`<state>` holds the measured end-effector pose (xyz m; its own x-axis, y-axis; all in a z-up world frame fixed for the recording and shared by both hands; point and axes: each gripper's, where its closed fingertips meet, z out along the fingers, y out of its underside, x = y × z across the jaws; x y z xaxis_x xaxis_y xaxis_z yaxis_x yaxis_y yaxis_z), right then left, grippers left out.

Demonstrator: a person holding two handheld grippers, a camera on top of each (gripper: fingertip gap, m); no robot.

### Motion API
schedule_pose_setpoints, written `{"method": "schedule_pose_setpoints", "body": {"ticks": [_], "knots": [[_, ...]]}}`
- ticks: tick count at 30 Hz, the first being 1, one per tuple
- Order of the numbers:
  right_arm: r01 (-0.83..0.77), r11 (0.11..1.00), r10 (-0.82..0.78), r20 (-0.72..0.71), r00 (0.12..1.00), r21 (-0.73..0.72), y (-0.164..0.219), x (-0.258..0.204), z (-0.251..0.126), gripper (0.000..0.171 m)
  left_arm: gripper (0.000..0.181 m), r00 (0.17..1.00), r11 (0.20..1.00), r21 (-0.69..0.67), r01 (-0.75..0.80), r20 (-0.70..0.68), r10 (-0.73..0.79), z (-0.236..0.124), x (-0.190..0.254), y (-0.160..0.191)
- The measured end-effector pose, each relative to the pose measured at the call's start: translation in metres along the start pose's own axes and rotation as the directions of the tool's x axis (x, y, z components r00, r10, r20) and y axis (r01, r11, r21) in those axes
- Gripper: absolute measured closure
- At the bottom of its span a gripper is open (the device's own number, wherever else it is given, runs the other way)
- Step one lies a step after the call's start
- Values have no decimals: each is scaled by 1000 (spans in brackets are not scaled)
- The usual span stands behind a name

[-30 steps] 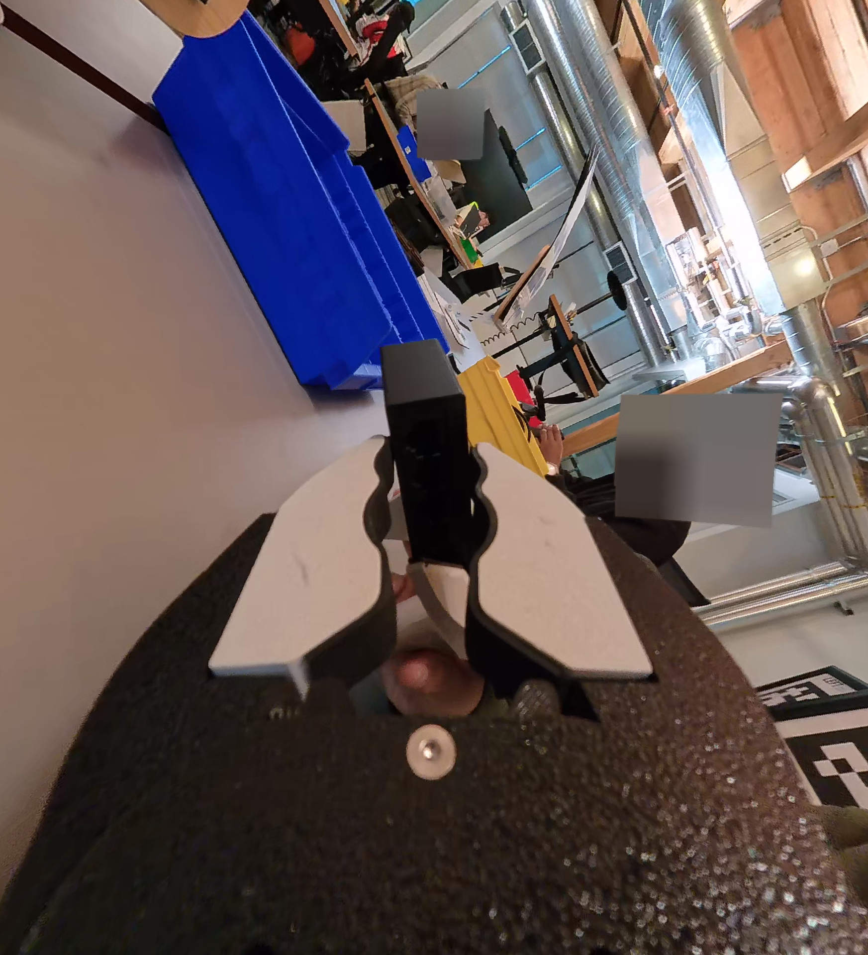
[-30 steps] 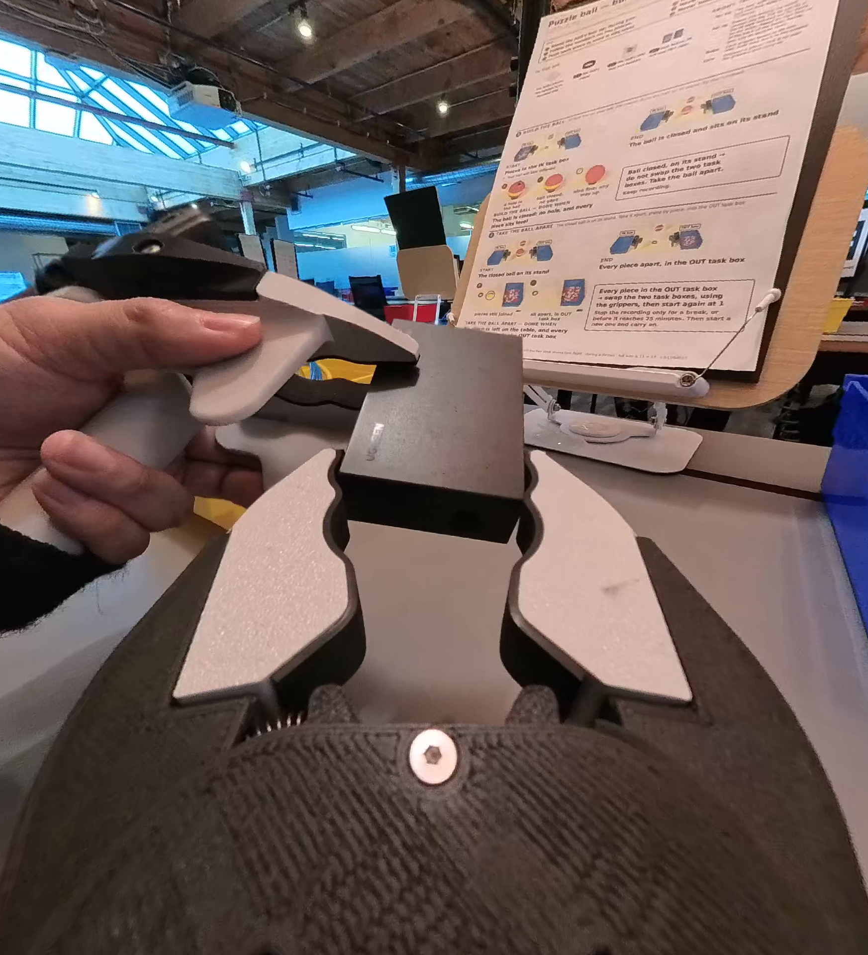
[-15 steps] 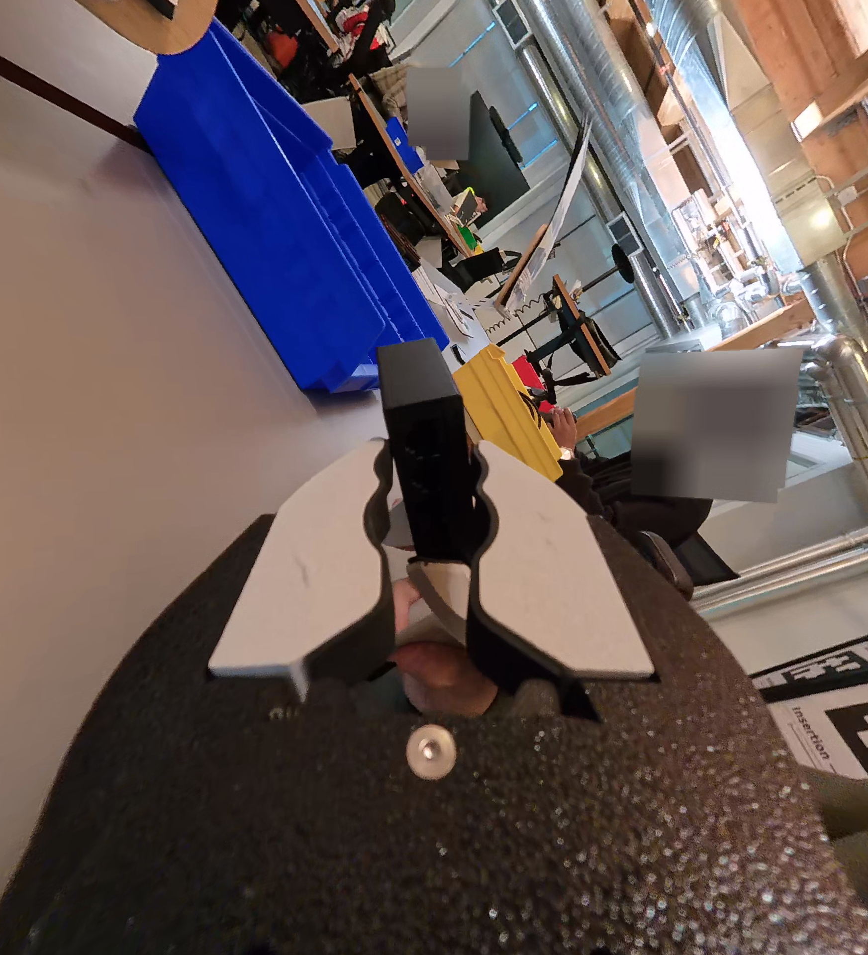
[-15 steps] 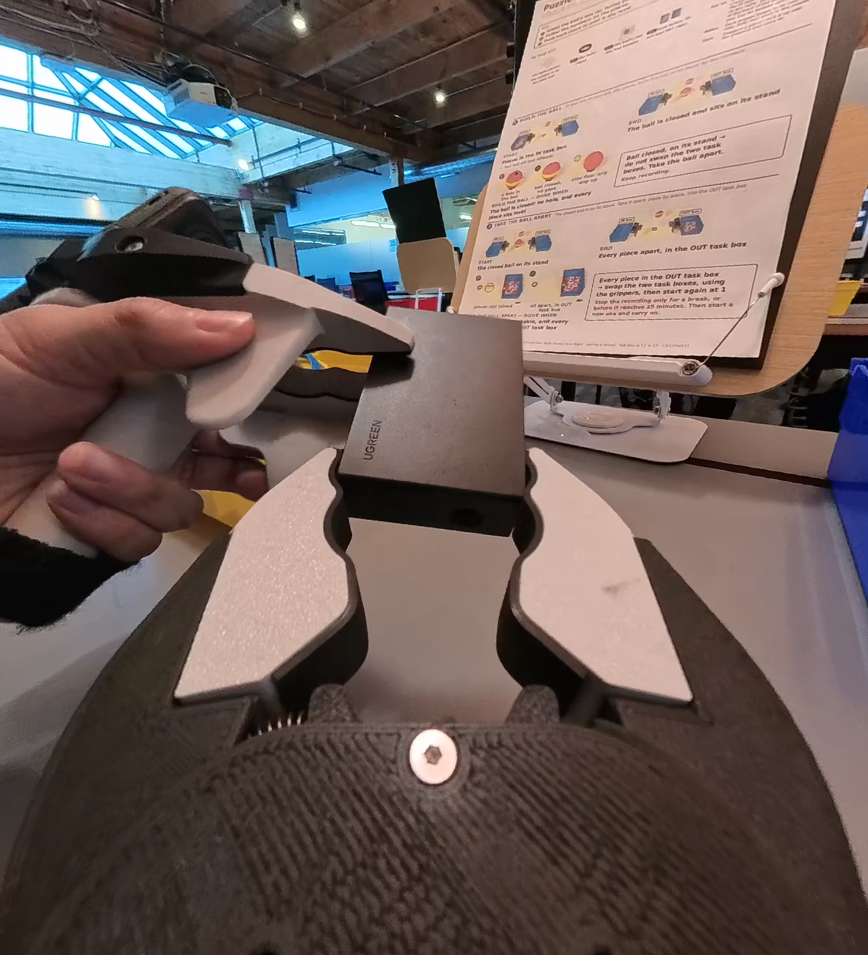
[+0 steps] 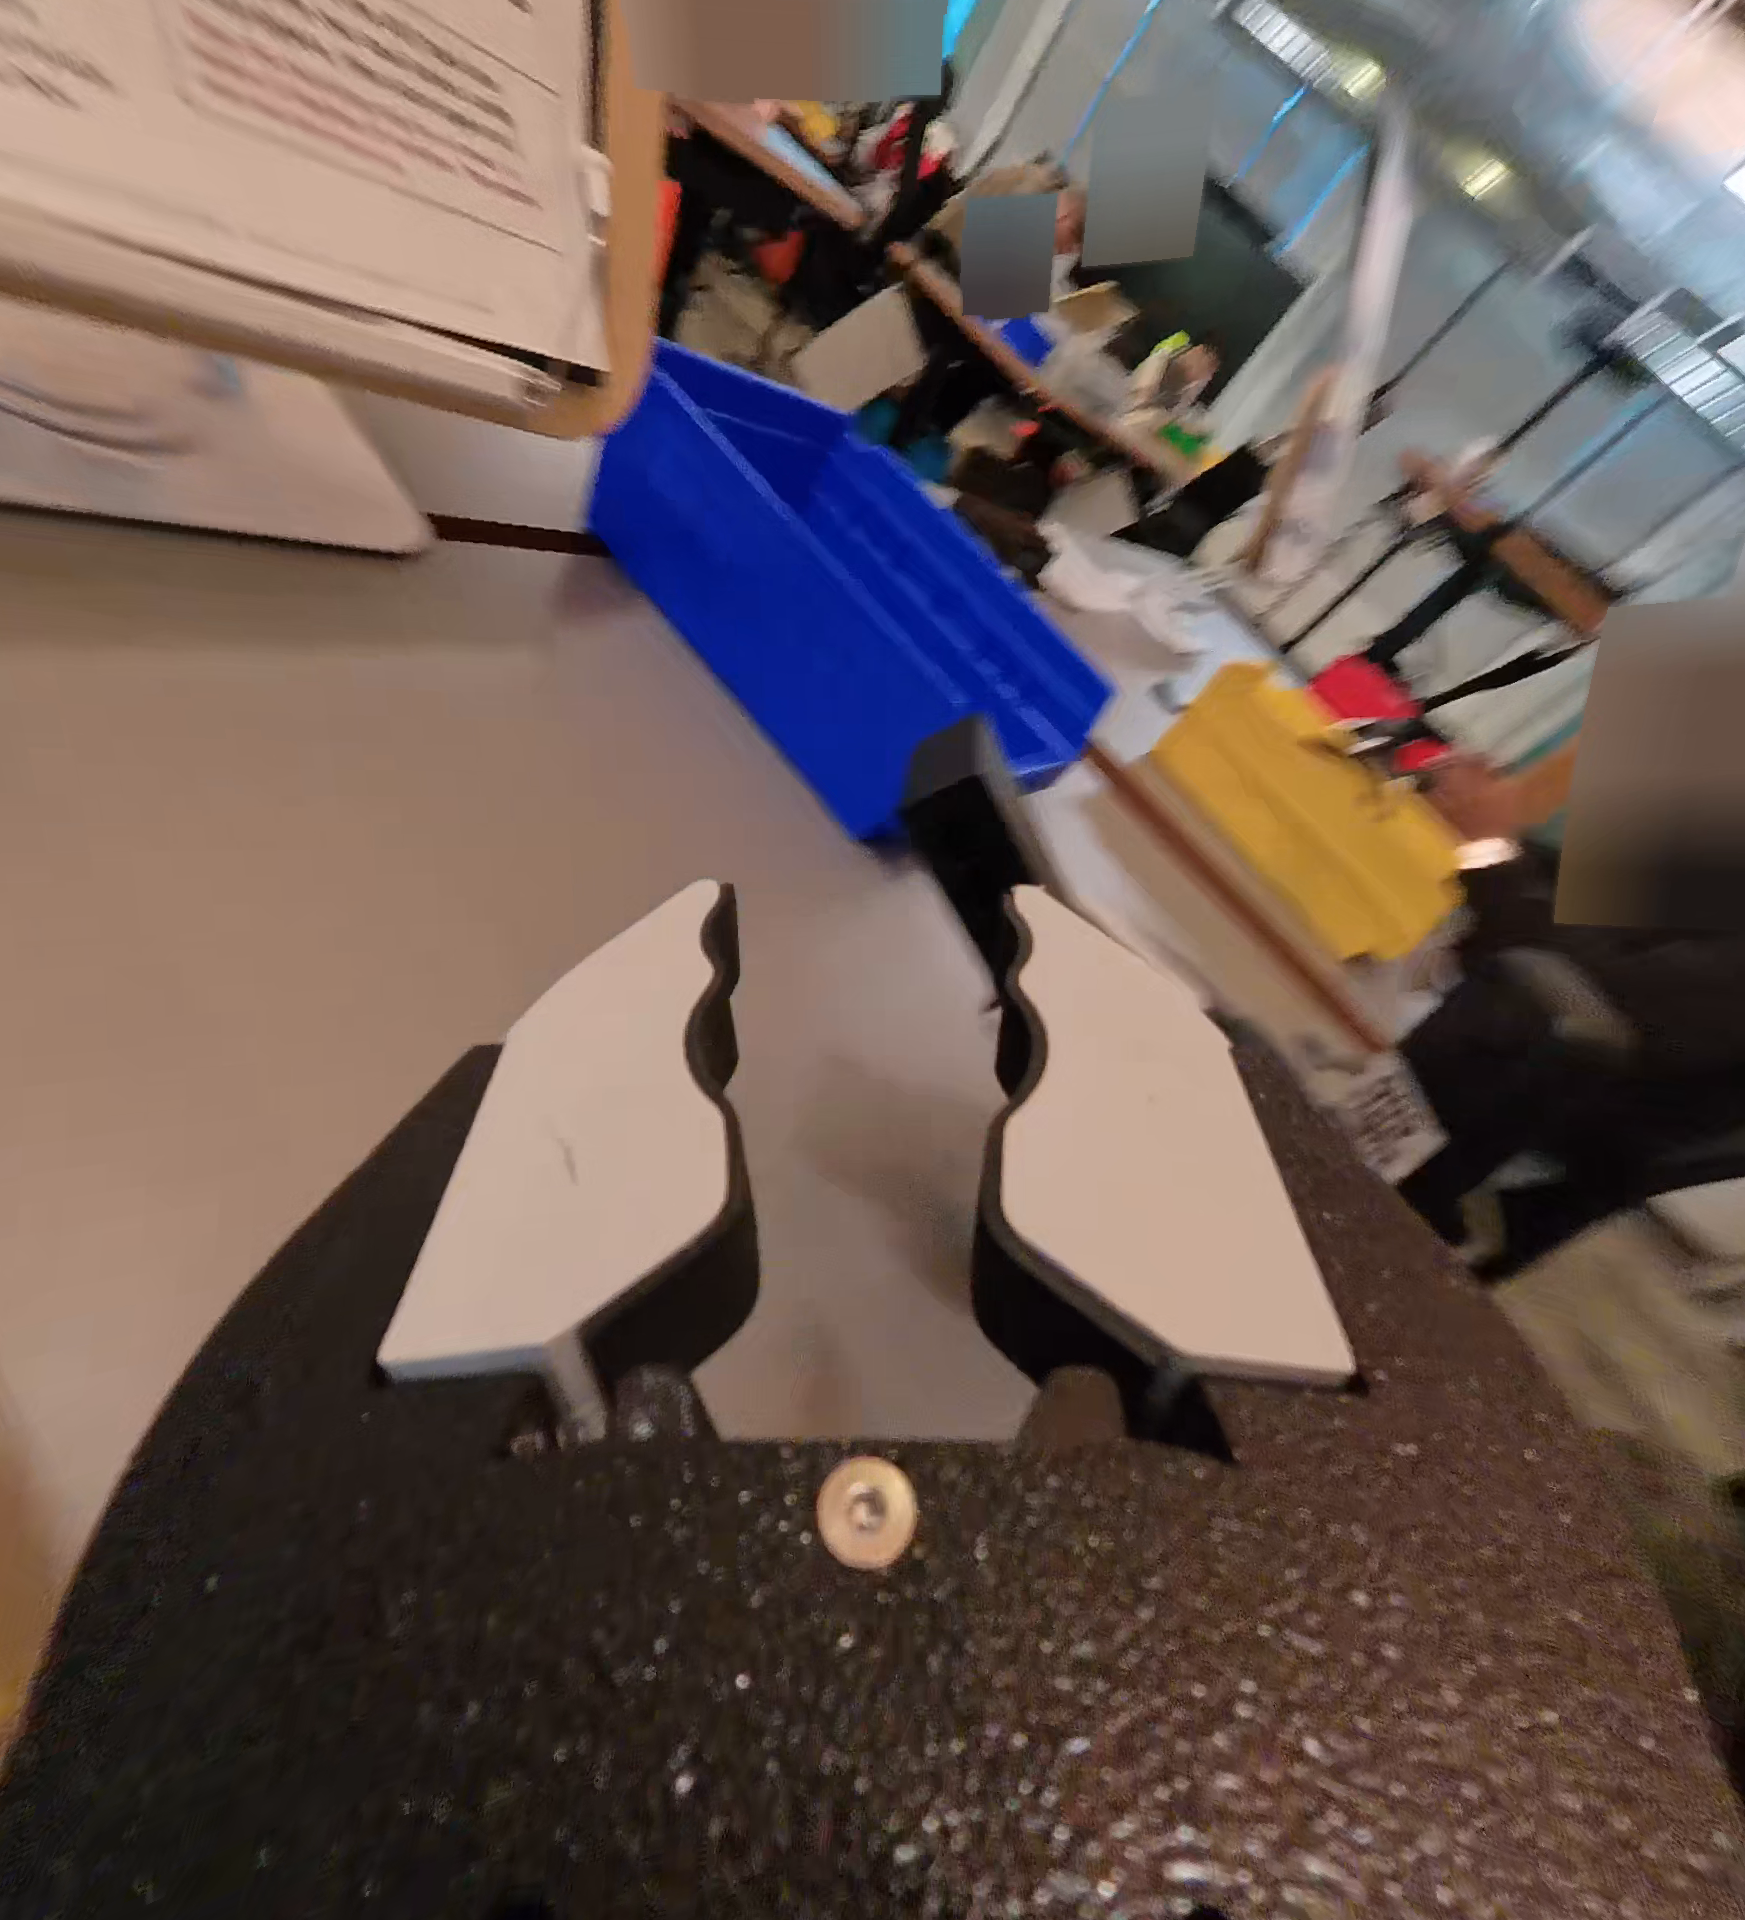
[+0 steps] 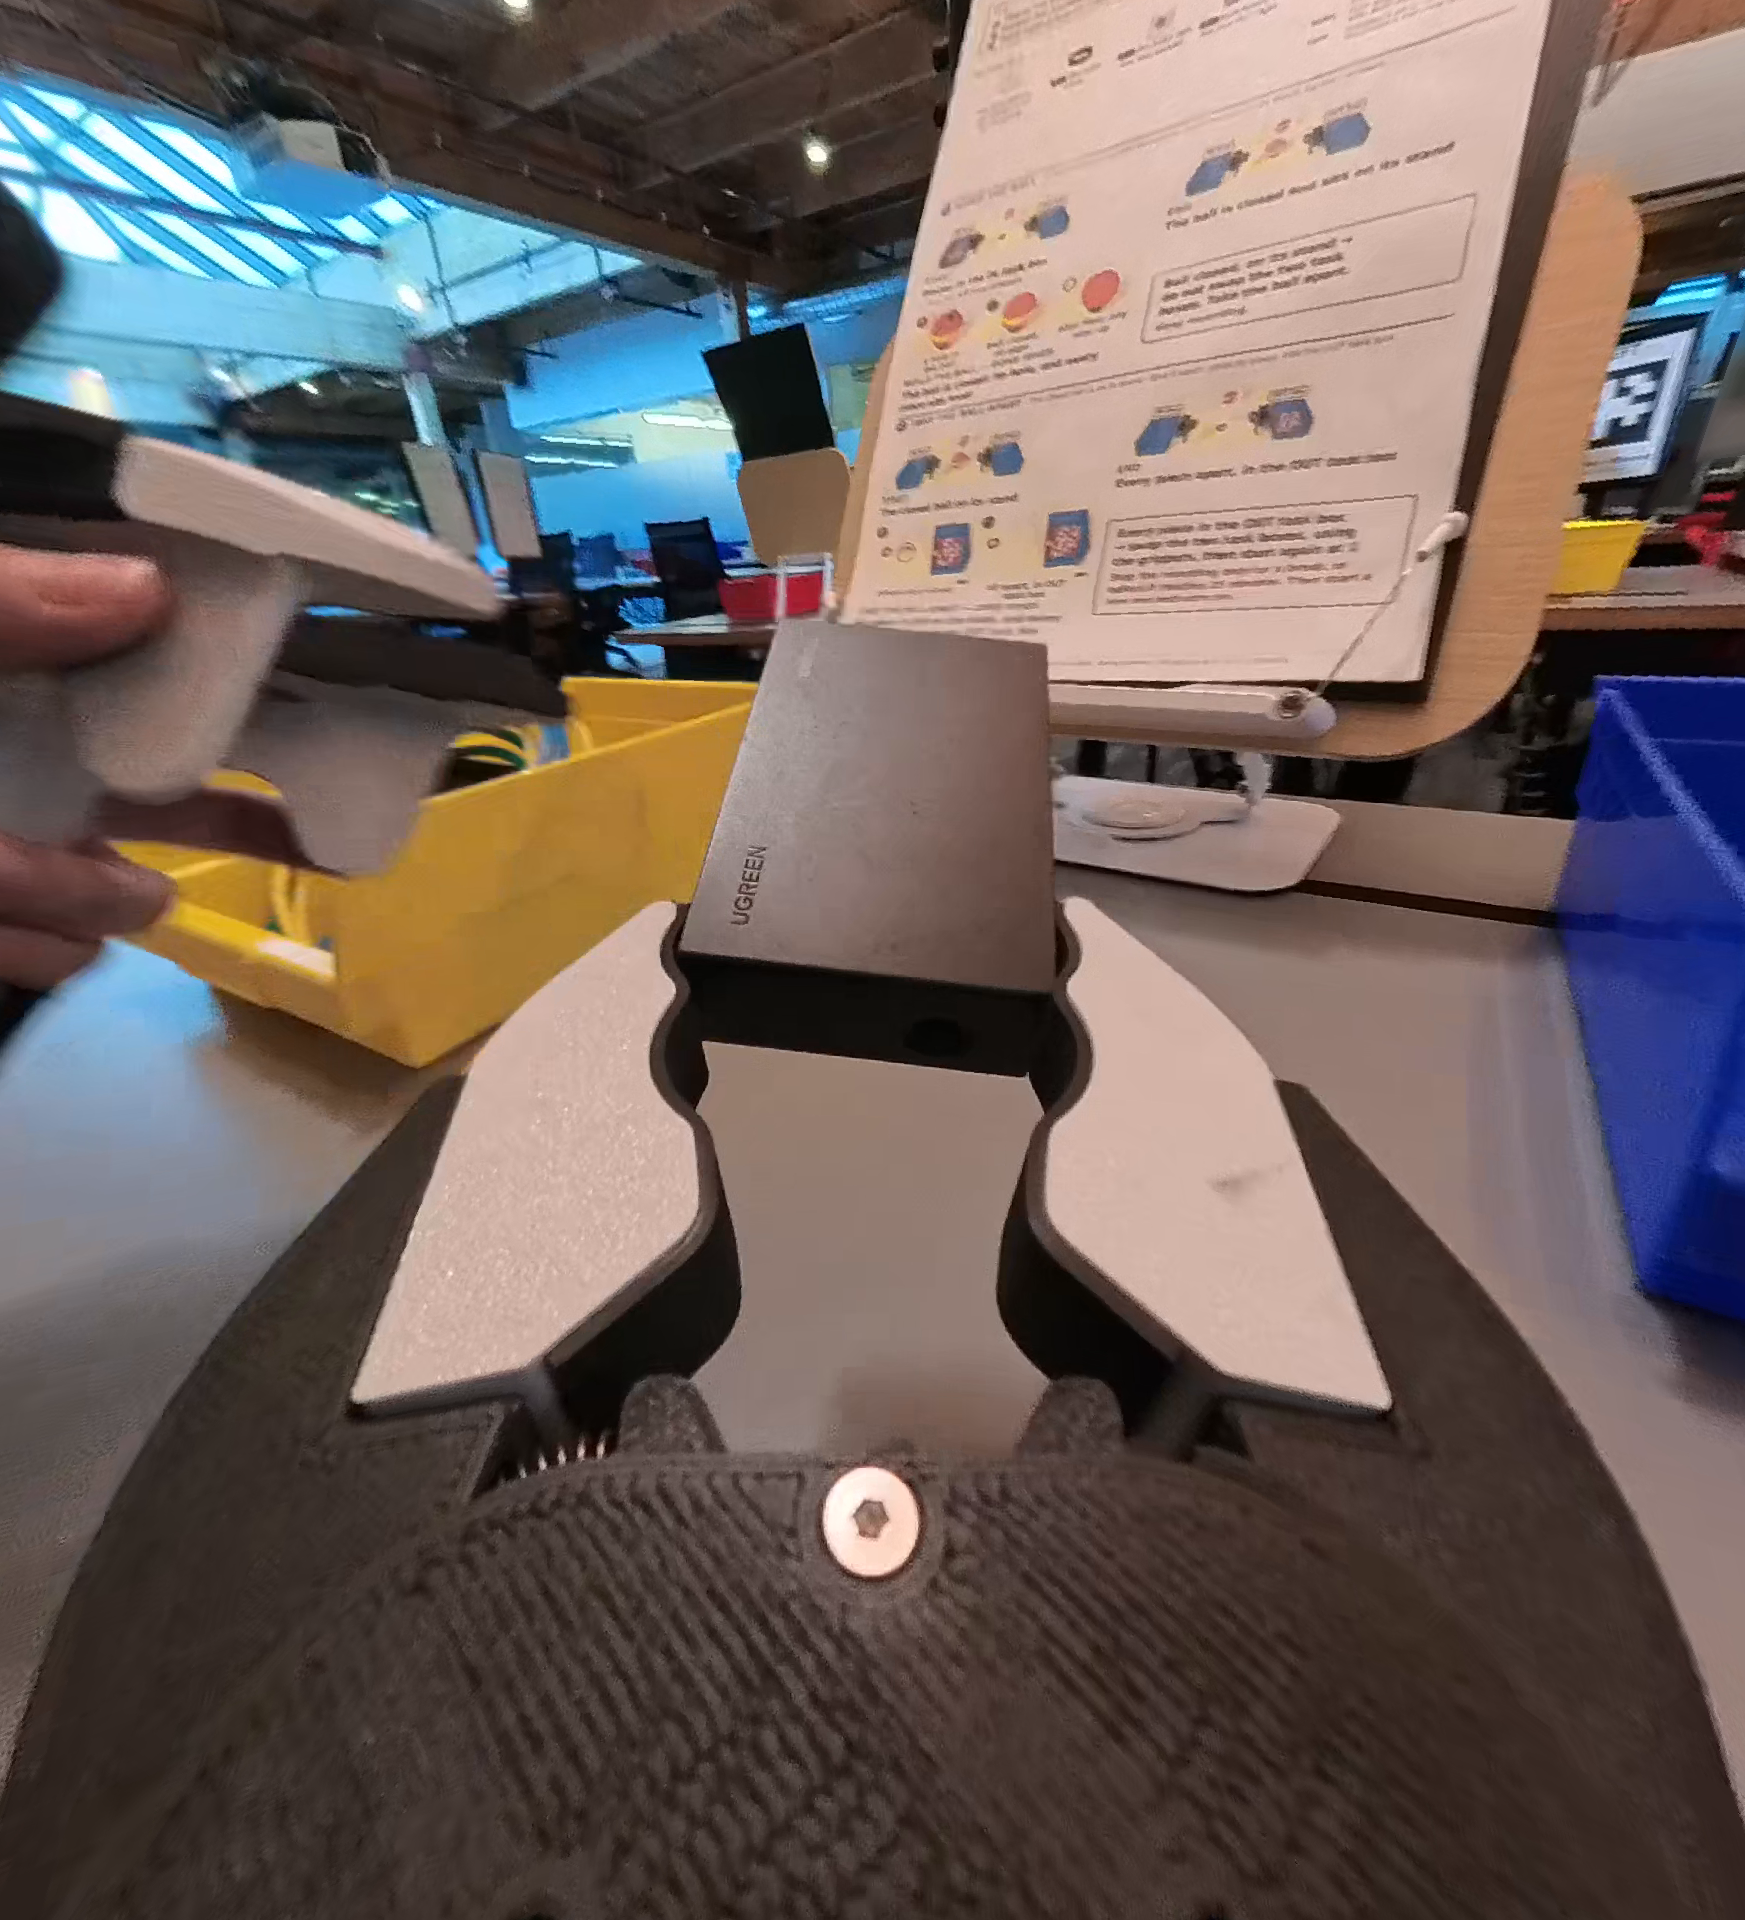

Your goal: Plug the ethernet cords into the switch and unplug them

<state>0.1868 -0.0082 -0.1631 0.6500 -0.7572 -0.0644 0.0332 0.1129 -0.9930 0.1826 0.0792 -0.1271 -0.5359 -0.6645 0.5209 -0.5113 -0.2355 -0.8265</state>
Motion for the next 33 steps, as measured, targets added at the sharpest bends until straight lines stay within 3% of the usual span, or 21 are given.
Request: {"method": "schedule_pose_setpoints", "body": {"ticks": [3,6,10,13,15,17,19,21,25,27,33], "knots": [[28,999,-29,-48,998,-20,1,16,-2,108,134,949,981,-78,-180,250,194,-44,-47,-20],[3,1000,-4,-51,999,-16,1,21,-1,108,135,817,949,-228,-218,490,305,-94,-109,-37],[20,1000,-21,-30,999,-21,2,16,1,108,138,835,920,-371,-128,460,302,-108,-145,-24],[13,1000,-13,-27,1000,-20,1,16,1,108,142,849,916,-391,-93,449,278,-101,-164,-19],[1,1000,-1,-21,1000,-14,1,17,0,108,148,788,889,-399,-223,462,406,-99,-176,-31],[-5,1000,5,-17,1000,-9,0,17,0,108,147,686,801,-413,-434,425,591,-94,-174,-46],[0,1000,0,-9,1000,-16,1,15,1,108,134,560,659,-481,-578,354,749,-92,-173,-52],[15,1000,-15,-6,1000,-21,2,13,1,108,119,401,479,-553,-682,266,877,-92,-179,-57],[43,998,-43,1,999,-35,4,10,3,108,119,22,69,-628,-775,82,996,-100,-194,-69],[49,998,-49,4,999,-40,4,9,3,108,120,-8,15,-655,-755,32,999,-104,-208,-70],[36,999,-35,8,999,-36,4,10,3,108,126,64,55,-725,-686,14,998,-118,-252,-65]]}}
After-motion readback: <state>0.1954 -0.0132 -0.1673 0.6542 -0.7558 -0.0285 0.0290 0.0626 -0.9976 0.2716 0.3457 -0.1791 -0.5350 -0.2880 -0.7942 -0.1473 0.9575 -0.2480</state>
